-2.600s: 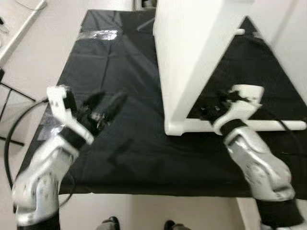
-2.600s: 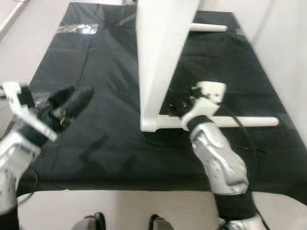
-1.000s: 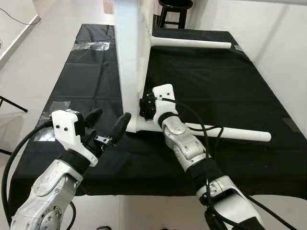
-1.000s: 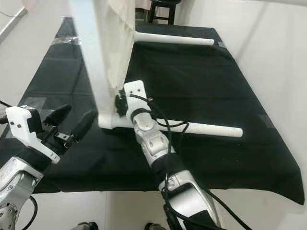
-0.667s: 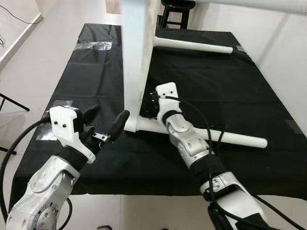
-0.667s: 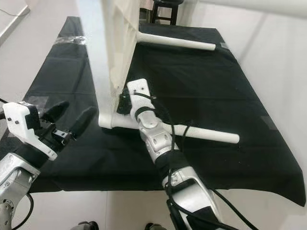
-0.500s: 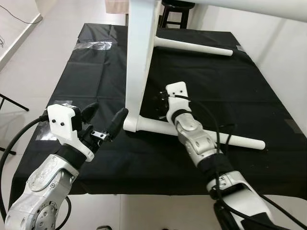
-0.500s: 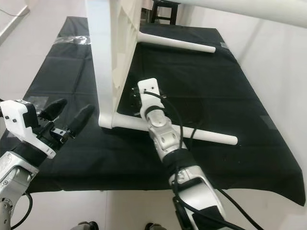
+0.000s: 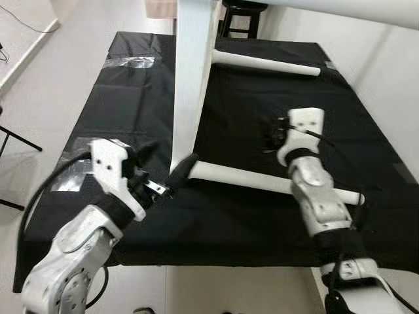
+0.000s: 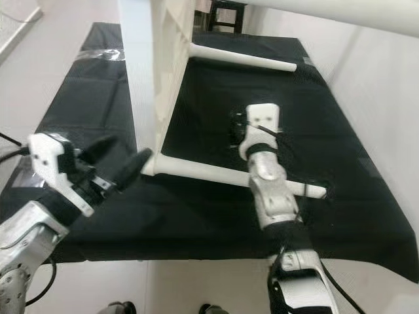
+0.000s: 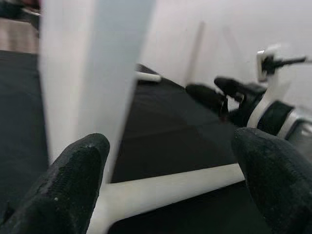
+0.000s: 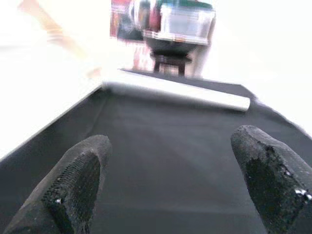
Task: Building children table
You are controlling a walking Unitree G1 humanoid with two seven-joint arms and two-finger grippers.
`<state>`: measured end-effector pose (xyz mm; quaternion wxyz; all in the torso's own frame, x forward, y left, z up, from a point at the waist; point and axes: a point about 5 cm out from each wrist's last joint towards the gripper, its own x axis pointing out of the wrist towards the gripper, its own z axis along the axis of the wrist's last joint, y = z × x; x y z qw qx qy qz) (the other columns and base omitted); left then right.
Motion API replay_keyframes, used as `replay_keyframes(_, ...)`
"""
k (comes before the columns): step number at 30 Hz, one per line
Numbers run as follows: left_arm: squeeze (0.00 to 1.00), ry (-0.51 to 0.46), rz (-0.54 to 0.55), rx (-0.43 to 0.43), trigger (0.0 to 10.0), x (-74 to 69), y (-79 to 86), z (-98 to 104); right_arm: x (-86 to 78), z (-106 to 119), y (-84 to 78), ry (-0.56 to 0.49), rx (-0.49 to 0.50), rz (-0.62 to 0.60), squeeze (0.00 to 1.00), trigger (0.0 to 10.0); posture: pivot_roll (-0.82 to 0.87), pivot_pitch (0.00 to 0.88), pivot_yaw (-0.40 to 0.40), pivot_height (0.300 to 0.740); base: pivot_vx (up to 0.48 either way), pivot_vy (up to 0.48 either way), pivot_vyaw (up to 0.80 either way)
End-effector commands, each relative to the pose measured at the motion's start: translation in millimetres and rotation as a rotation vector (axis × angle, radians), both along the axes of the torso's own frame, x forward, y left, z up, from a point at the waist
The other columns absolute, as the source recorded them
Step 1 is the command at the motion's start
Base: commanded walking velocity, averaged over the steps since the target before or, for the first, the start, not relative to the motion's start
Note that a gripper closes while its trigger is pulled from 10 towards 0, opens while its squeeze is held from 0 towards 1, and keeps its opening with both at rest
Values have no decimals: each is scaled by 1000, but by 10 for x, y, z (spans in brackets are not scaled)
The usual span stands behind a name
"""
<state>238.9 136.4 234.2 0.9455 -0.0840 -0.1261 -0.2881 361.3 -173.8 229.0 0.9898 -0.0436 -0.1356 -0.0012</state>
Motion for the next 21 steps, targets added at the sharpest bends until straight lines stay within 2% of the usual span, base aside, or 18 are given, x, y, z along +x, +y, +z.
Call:
replay_keyframes(1,0,7,-44,-17,10000,13,-67,-23,-78,65,-23,-44,8,30,0,10000,56,197,-82,740,0,-450,0)
replay_keyframes(4,0,1,-57,-40,10000,70,-88,6,-187,175,55,-109,-27,93,0,10000,50,188,-78,740,0,-450,0)
replay_keyframes(8,0,0,-50,-67,10000,109,-70,24,-223,226,66,-138,-71,100,0,10000,47,182,-79,740,0,-456,0)
replay_keyframes(9,0,6,-31,-81,10000,141,-57,21,-253,279,86,-168,-137,111,0,10000,44,178,-80,740,0,0,0)
replay_keyframes(12,0,6,-31,-81,10000,141,-57,21,-253,279,86,-168,-137,111,0,10000,44,178,-80,740,0,0,0)
replay_keyframes(16,0,13,9,-99,10000,179,-44,-1,-298,329,131,-193,-205,132,0,10000,42,176,-81,740,0,0,0)
replay_keyframes(18,0,30,83,-107,10000,221,-1,-72,-361,350,210,-211,-280,162,0,10000,44,174,-83,740,0,0,0)
replay_keyframes(19,0,30,83,-107,10000,221,-1,-72,-361,350,210,-211,-280,162,0,10000,44,174,-83,740,0,0,0)
replay_keyframes(21,0,74,154,-97,10000,251,76,-213,-414,314,267,-211,-340,168,0,10000,44,174,-84,740,0,0,0)
